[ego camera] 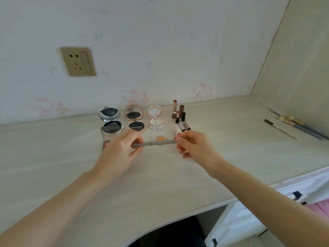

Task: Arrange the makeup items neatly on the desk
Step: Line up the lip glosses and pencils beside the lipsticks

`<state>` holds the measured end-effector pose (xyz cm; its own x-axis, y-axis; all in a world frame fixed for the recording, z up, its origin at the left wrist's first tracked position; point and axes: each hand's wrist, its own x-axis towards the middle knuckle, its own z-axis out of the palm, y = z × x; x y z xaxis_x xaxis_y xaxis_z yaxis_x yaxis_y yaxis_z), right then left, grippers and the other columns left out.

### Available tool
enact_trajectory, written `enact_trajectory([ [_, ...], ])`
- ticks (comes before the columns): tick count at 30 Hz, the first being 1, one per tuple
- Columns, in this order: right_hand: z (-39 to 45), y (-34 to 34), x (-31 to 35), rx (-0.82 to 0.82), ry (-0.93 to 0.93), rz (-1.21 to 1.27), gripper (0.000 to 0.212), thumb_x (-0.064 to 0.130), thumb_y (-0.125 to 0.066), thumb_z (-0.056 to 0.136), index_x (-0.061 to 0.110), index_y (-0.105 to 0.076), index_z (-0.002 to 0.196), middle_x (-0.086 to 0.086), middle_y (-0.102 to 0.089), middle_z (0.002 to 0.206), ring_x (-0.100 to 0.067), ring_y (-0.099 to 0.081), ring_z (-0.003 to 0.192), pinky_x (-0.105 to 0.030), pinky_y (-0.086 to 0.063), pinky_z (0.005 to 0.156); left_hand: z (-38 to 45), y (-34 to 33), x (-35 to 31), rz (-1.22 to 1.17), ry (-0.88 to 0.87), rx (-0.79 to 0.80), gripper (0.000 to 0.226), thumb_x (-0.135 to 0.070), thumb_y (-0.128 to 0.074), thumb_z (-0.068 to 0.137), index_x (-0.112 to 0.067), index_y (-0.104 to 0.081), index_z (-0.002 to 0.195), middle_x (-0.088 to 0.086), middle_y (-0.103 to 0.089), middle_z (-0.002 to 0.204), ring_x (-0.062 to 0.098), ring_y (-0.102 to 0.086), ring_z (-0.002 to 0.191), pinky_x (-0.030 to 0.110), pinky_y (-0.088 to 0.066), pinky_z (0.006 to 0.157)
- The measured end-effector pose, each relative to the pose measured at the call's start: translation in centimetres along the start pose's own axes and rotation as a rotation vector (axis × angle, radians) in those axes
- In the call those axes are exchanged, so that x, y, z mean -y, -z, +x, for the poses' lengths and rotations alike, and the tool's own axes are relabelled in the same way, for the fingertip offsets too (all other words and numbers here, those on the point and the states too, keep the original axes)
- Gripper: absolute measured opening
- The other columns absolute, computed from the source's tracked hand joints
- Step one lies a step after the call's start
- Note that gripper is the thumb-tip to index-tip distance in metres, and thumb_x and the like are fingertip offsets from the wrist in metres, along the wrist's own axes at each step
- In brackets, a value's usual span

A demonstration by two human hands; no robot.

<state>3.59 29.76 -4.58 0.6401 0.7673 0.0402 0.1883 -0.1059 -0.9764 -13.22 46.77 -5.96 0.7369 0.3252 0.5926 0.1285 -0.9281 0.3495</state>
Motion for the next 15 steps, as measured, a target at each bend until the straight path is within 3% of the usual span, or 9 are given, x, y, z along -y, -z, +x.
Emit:
enact_trajectory([
  [3, -0.1, -1.7, -0.2, -0.001, 0.012, -0.005, 0.014, 0.012, -0.058, 0.092, 0.019, -0.066, 0.084, 0.005, -0.064, 0.066, -0.006, -0.059, 0.059, -0.022, -0.052, 0.057, -1.3, 0.5, 0.0, 0.038, -0.015, -0.031, 0.021, -0.007, -0.072, 0.079, -0.021, -0.057, 0.085, -0.021, -0.051, 0.083, 0.003, -0.056, 0.075, 0.035, -0.050, 0.065],
  [7, -0.4, -3.6, -0.8, -0.009, 0.018, 0.014, 0.009, 0.011, -0.058, 0.092, 0.015, -0.066, 0.088, 0.003, -0.065, 0.068, -0.005, -0.059, 0.060, -0.021, -0.053, 0.057, -2.3, 0.4, -0.7, 0.121, -0.019, -0.040, 0.016, -0.008, -0.073, 0.079, -0.016, -0.062, 0.088, -0.010, -0.060, 0.087, 0.015, -0.062, 0.078, 0.037, -0.052, 0.066],
  [15, -1.3, -4.8, -2.5, -0.042, 0.132, 0.044, 0.011, 0.013, -0.059, 0.092, 0.018, -0.065, 0.099, -0.010, -0.067, 0.086, -0.006, -0.064, 0.070, -0.021, -0.052, 0.061, -3.0, 0.0, -1.9, 0.168, -0.092, -0.054, 0.011, -0.013, -0.074, 0.080, -0.013, -0.068, 0.090, -0.002, -0.063, 0.086, 0.017, -0.063, 0.077, 0.031, -0.052, 0.063],
])
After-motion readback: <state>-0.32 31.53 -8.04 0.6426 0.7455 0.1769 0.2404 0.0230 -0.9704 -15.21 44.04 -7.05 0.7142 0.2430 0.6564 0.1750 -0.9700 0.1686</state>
